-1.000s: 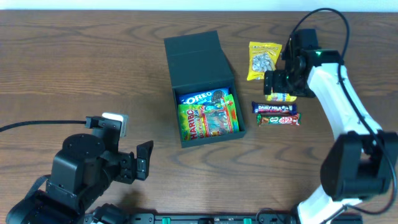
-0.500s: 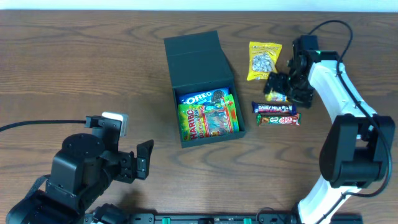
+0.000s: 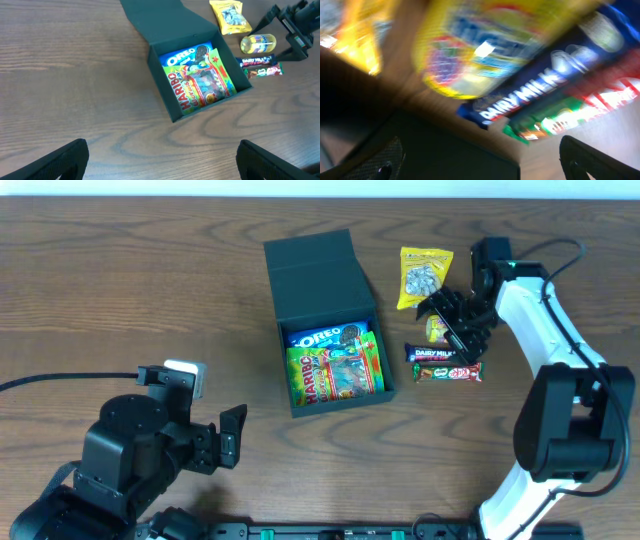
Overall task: Pack container
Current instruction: 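Move the right gripper to the yellow Mentos bottle and grasp it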
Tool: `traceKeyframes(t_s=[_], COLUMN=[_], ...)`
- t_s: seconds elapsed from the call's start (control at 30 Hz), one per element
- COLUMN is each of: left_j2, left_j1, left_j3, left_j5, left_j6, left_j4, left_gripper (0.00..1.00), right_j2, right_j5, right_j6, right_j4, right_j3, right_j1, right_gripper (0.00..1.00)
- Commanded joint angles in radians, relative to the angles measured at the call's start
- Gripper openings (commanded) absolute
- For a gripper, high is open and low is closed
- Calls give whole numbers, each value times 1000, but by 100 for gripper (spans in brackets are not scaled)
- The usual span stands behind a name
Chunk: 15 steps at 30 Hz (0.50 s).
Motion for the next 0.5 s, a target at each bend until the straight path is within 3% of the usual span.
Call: traceKeyframes(t_s=[0.0, 0.47], left_j2=[-2, -2], left_j1=[2, 2], left_j3=[23, 23], left_j5=[-5, -8], left_j6=[0, 1], left_j4=[1, 2], left_gripper=[95, 95], right_j2=[-10, -5], right_j5=[75, 249], right_j6=[256, 438], right_j4=[-9, 87], right_j3=[0, 0], right_j1=[-11, -13], right_gripper=[99, 99])
